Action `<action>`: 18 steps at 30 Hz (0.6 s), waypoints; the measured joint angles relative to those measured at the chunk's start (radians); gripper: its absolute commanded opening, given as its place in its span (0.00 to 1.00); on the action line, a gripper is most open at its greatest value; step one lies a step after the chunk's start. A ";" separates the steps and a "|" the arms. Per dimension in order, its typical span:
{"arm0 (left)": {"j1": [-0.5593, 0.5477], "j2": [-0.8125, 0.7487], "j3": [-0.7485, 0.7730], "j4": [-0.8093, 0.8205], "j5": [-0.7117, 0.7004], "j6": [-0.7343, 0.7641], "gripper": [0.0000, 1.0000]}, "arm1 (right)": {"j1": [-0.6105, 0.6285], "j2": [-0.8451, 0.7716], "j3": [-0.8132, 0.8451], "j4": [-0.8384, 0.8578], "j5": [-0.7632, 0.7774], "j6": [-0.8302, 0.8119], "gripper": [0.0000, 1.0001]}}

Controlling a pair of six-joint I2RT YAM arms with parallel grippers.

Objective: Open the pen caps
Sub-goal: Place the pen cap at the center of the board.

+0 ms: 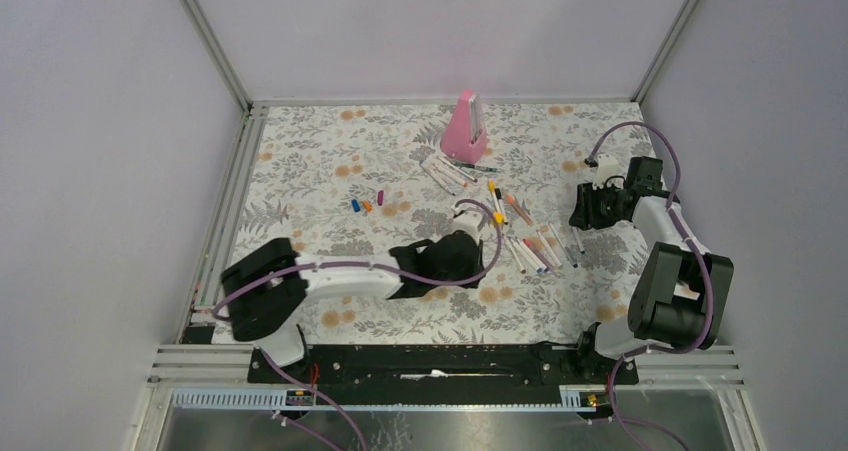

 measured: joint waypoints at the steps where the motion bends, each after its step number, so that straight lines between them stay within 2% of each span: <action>1: -0.004 0.049 0.049 -0.041 -0.017 0.006 0.01 | -0.002 -0.003 0.000 0.000 -0.009 0.000 0.45; 5: -0.005 0.200 0.190 -0.150 -0.094 0.021 0.02 | -0.003 -0.009 0.000 -0.003 -0.036 0.000 0.46; 12: -0.004 0.319 0.298 -0.303 -0.197 0.024 0.08 | -0.009 -0.032 0.000 -0.005 -0.071 0.000 0.47; 18: -0.005 0.381 0.384 -0.379 -0.252 0.024 0.25 | -0.013 -0.039 0.000 -0.006 -0.085 -0.001 0.47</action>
